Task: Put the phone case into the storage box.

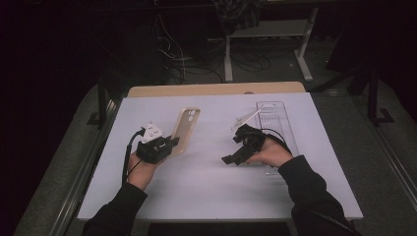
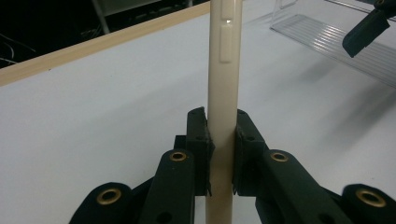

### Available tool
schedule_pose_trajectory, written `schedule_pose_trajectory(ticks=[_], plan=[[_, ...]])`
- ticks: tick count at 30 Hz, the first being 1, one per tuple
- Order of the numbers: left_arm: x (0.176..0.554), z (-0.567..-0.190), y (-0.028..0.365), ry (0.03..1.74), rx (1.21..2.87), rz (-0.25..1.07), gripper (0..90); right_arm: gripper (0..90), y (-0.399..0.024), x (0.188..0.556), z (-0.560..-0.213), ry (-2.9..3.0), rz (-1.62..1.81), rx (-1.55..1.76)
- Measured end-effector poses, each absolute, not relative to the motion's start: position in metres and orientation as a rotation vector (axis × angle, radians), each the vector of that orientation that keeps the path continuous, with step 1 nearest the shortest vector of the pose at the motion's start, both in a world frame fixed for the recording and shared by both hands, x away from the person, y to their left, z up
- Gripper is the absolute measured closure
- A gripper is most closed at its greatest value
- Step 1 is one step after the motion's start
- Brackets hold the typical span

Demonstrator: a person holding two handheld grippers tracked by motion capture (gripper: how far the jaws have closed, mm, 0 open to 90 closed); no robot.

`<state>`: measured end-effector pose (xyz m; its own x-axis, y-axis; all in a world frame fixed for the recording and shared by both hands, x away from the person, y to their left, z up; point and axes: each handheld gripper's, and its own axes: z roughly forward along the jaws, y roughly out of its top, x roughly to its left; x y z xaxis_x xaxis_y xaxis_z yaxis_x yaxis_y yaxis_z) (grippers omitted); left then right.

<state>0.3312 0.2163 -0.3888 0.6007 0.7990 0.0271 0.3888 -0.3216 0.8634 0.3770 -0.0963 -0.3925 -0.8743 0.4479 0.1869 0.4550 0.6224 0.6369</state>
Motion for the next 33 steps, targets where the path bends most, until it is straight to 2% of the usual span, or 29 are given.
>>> schedule_pose_trajectory(ticks=[20,33], plan=[[0.327,-0.388,0.214,0.998,1.915,0.589,80.1,0.0,-0.094,0.384,-0.383,-2.761,-1.182,-0.918],[0.326,-0.390,0.210,1.014,1.906,0.586,80.1,0.0,-0.068,0.399,-0.379,-2.711,-1.275,-0.887]])
